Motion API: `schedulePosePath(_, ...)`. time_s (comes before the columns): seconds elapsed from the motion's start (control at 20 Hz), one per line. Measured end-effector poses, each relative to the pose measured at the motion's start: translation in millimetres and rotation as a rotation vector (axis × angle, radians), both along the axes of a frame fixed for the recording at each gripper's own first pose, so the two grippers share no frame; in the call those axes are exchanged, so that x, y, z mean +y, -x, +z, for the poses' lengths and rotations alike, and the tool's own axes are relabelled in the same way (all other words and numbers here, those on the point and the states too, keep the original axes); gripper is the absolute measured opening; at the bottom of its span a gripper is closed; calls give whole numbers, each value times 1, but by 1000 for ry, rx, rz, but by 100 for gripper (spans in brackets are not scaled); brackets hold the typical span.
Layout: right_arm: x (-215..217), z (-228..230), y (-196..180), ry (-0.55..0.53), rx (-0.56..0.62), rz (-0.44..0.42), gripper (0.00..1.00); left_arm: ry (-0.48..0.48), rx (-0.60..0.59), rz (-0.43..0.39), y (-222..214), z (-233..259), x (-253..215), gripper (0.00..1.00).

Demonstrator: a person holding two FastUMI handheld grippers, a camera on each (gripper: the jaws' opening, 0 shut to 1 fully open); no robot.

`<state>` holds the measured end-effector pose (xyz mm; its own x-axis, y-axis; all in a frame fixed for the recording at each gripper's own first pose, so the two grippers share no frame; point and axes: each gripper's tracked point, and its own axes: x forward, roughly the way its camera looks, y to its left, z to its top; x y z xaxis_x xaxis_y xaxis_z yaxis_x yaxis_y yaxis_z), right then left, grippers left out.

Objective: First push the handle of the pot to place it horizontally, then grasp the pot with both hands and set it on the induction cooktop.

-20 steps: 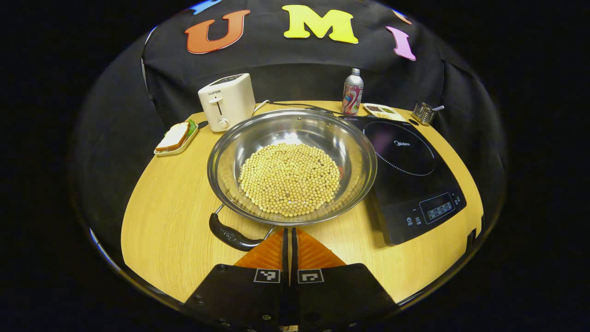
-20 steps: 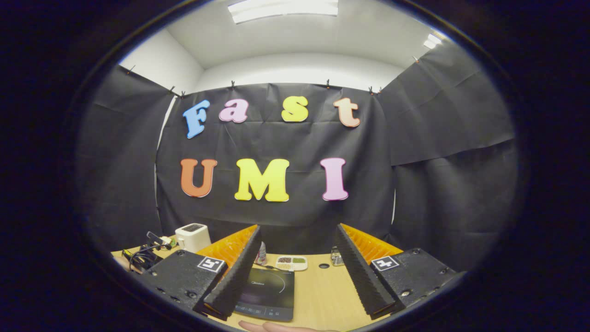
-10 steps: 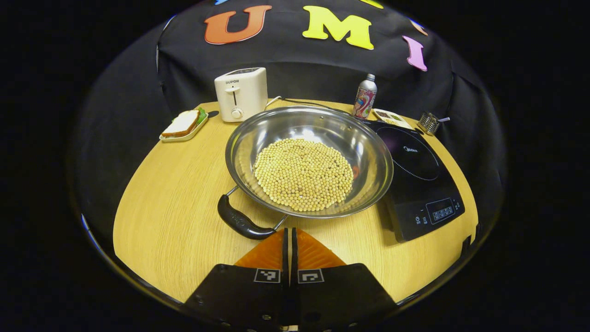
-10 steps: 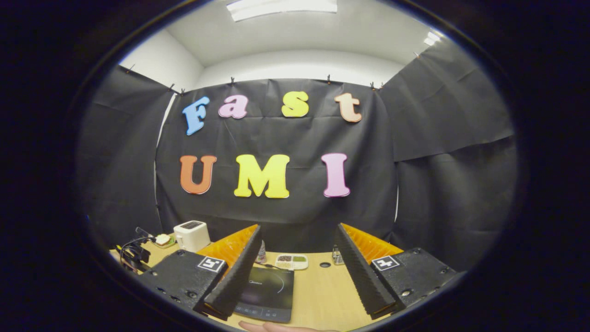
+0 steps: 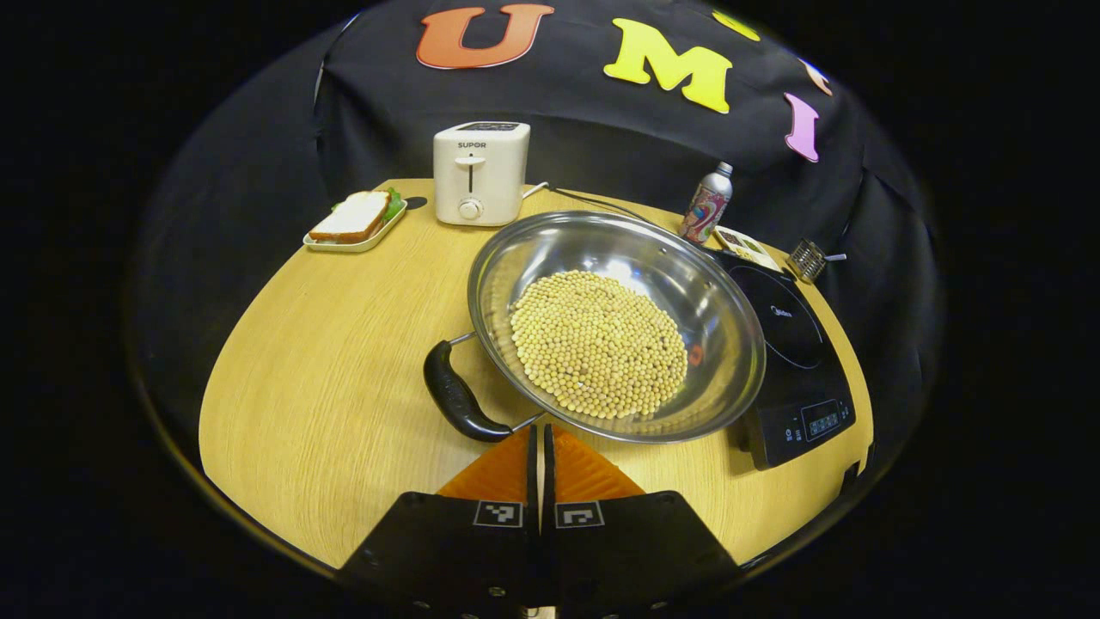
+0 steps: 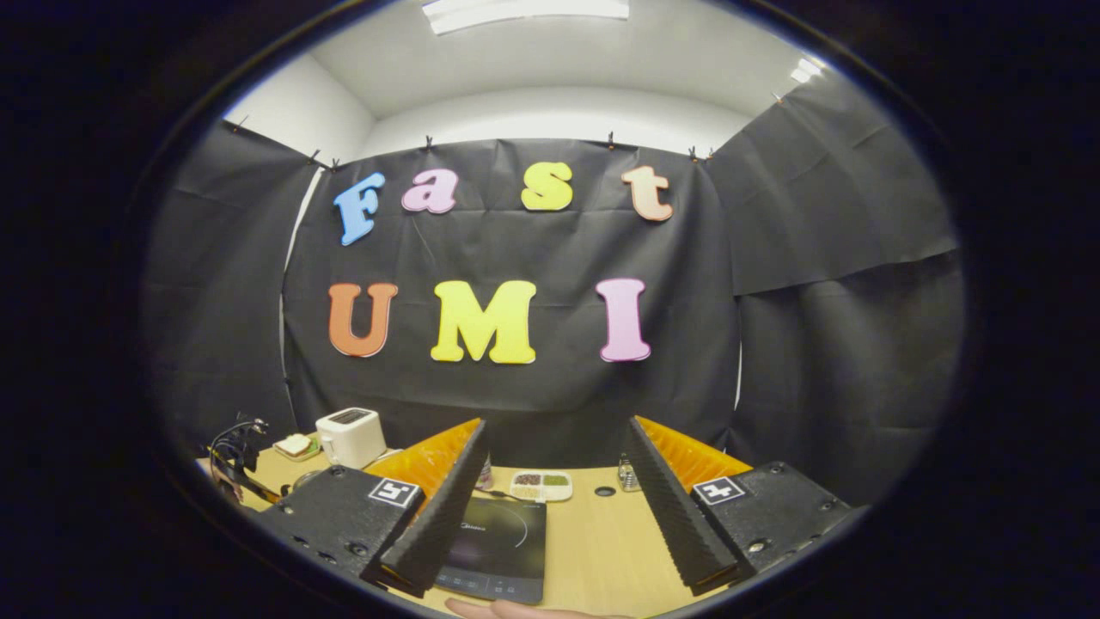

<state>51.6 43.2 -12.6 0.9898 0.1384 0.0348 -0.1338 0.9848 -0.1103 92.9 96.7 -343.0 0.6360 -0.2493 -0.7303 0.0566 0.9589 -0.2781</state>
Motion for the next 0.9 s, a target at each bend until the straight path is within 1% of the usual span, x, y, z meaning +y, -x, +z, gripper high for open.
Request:
schedulePosePath(0.05, 1, -3, -2, -8, 18, 0, 96, -3, 0, 5, -4, -2, 5, 0)
schedulePosePath(0.1, 3, -8, -3, -16, 35, 3, 96, -5, -1, 5, -8, -2, 8, 10)
schedulePosePath(0.15, 5, -9, -5, -27, 42, 11, 100, -3, 0, 1, -11, -5, 11, 10)
schedulePosePath(0.2, 8, -10, -7, -40, 48, 22, 96, -2, 2, 6, -15, -6, 15, 0)
schedulePosePath(0.25, 10, -11, -8, -49, 55, 26, 100, -8, 3, 14, -20, -9, 19, 0)
schedulePosePath(0.35, 10, -17, -13, -54, 66, 22, 100, -21, 13, 30, -29, -16, 28, 0)
schedulePosePath(0.4, 11, -18, -14, -51, 68, 19, 96, -22, 30, 35, -32, -22, 31, 0)
schedulePosePath(0.45, 12, -17, -15, -47, 66, 15, 100, -12, 37, 35, -34, -24, 30, 0)
schedulePosePath(0.5, 11, -16, -15, -43, 61, 10, 100, -11, 41, 37, -39, -26, 33, 0)
schedulePosePath(0.55, 12, -15, -16, -42, 57, 7, 100, -15, 45, 43, -43, -29, 36, 10)
schedulePosePath(0.6, 13, -15, -16, -40, 55, 5, 96, -17, 46, 49, -47, -32, 39, 10)
schedulePosePath(0.65, 14, -14, -16, -41, 53, 4, 96, -19, 50, 50, -52, -33, 41, 10)
schedulePosePath(0.7, 15, -14, -16, -43, 50, 2, 100, -20, 48, 50, -55, -33, 42, 0)
schedulePosePath(0.8, 13, -15, -17, -44, 49, -16, 100, -24, 49, 49, -62, -33, 46, 0)
schedulePosePath(0.85, 12, -14, -18, -49, 46, -26, 96, -24, 48, 43, -67, -33, 47, 10)
schedulePosePath(0.9, 12, -14, -17, -57, 43, -37, 96, -25, 48, 37, -71, -35, 50, 0)
